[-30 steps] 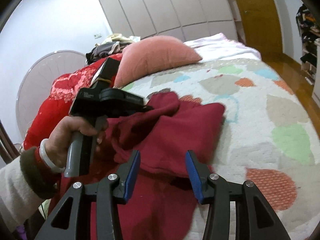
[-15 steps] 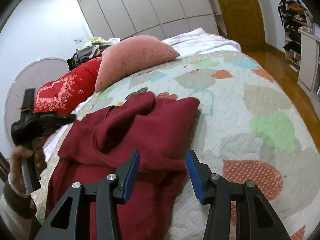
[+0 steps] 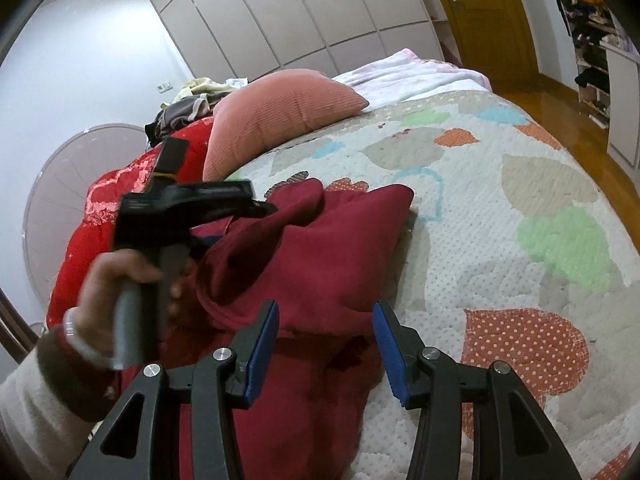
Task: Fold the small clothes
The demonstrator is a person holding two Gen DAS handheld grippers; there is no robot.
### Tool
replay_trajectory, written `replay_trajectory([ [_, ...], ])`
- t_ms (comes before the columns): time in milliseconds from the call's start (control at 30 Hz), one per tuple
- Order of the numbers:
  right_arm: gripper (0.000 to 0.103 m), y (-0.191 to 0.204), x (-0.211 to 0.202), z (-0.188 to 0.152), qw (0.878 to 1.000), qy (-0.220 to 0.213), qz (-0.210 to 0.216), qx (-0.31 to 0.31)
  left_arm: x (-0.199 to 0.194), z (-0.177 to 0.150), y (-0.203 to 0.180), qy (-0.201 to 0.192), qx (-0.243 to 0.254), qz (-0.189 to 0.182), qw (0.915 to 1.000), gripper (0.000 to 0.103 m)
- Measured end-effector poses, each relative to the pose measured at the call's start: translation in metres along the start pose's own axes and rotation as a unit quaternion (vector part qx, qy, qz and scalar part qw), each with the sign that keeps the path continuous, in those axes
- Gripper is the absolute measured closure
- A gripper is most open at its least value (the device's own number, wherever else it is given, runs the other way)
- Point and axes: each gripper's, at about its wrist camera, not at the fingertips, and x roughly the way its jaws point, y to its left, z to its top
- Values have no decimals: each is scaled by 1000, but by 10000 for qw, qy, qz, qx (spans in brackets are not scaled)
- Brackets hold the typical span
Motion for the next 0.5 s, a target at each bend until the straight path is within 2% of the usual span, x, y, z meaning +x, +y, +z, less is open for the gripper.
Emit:
replay_trajectory([
  [33,56,-1,0,0,10000,16,-7,18,-4,0,-1,-17,66,-105,9999,97],
  [133,56,-1,-3,4,10000,-28,-46,42,-45,-3,9,-518,156,-370,9978,97],
  [200,56,1,-6,6,9999,-105,-35,42,-90,-10,35,-1116,-77,-606,9919,97],
  [233,55,3,-8,7,9999,-147,-38,37,-109,-16,51,-1393,-231,-584,9883,97],
  [300,52,6,-10,7,9997,-227,-23,-25,-127,-29,80,-1649,-532,-352,9843,97],
  [333,48,7,-9,7,9997,-220,-41,-33,-130,-38,94,-1701,-673,-228,9829,97],
  [400,47,9,-4,8,9998,-144,-131,-30,-123,-56,117,-1517,-857,-50,9847,97],
  [500,47,14,1,11,9994,-52,-329,-130,-111,-85,136,-1240,-1143,-126,9856,97],
])
